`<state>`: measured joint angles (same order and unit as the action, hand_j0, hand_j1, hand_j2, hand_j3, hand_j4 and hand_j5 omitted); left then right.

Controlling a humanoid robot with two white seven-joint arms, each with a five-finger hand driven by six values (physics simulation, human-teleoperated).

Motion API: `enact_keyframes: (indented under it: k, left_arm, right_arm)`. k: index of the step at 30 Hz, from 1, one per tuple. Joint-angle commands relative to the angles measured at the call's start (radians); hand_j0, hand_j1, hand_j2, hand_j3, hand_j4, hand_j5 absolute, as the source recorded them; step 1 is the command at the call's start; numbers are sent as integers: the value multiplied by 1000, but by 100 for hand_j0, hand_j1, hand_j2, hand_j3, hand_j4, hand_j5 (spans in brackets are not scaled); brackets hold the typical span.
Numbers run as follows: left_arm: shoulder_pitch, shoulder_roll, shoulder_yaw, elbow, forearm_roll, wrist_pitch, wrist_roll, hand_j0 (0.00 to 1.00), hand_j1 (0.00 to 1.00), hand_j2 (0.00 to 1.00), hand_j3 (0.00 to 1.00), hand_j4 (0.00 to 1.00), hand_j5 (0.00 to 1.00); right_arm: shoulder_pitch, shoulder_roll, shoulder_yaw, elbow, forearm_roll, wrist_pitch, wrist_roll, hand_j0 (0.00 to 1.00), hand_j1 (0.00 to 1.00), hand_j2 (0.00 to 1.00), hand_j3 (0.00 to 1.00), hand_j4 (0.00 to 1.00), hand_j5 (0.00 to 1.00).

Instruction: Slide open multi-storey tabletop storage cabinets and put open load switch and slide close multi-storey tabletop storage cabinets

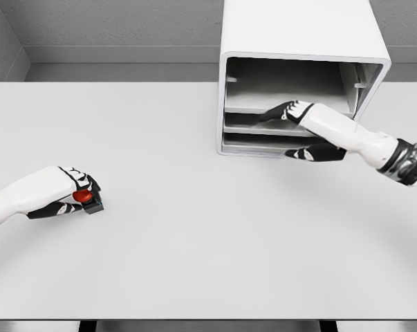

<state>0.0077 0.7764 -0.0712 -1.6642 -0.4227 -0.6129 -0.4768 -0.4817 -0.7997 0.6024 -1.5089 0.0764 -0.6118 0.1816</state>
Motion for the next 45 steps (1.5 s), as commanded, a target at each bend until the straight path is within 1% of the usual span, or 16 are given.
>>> enact_keyframes:
  k: [1,3,4,5,6,11,13,16,22,24,26,30,33,38,40,45]
  left_arm:
    - [0,1,2,0,7,2,0,46,46,46,46,46,46]
    - [0,1,7,0,9,2,1,45,45,45,45,45,45]
    - [0,1,8,0,9,2,1,43,43,43,43,43,43]
    - [-2,0,11,0,9,2,1,43,43,43,43,43,43]
    - [-11,0,10,0,9,2,1,42,42,42,42,42,42]
    - [-12,-6,11,0,13,2,3,37,37,37,37,37,37]
    - [-14,-6,13,0,15,2,4,36,36,36,36,36,36]
    - [-12,-6,13,-8,15,2,4,36,36,36,36,36,36]
    - [-12,-9,27,-9,22,2,4,36,36,36,36,36,36]
    - [-12,-29,34,-17,22,2,4,35,35,35,35,35,35]
    - [-11,-34,44,-28,22,2,6,35,35,35,35,35,35]
    - [-12,-51,45,-34,22,2,6,35,35,35,35,35,35]
    - [-11,-51,57,-34,22,2,6,35,35,35,35,35,35]
    - [-11,-66,68,-35,32,2,9,35,35,35,35,35,35]
    - [-11,-68,68,-34,33,2,9,35,35,35,35,35,35]
    - [-14,-66,70,-35,58,2,9,35,35,35,35,35,35]
  right_arm:
    - [0,19,-9,62,-3,1,-1,83,83,83,83,83,83]
    - [-26,62,-7,130,0,1,1,83,83,83,83,83,83]
    - [-40,82,-7,159,2,1,9,83,83,83,83,83,83]
    - [-48,99,-7,179,2,1,35,83,83,83,83,83,83]
    - [-57,106,-7,191,2,1,35,83,83,83,83,83,83]
    - [-75,159,-6,259,26,1,36,83,83,83,83,83,83]
    - [-75,168,-6,272,49,1,36,83,83,83,83,83,83]
    - [-75,172,0,286,52,1,36,83,83,83,83,83,83]
    - [-61,163,0,274,68,1,36,84,84,84,84,84,84]
    - [-58,162,2,269,69,1,36,84,84,84,84,84,84]
    - [-44,159,0,243,71,1,36,84,84,84,84,84,84]
    - [-43,157,-4,202,169,1,36,84,84,84,84,84,84]
    - [-41,155,-9,182,204,1,36,84,84,84,84,84,84]
    - [-35,100,-9,122,215,1,36,84,84,84,84,84,84]
    - [-31,88,-12,102,217,1,36,84,84,84,84,84,84]
    - [-23,77,-16,96,215,1,35,84,84,84,84,84,84]
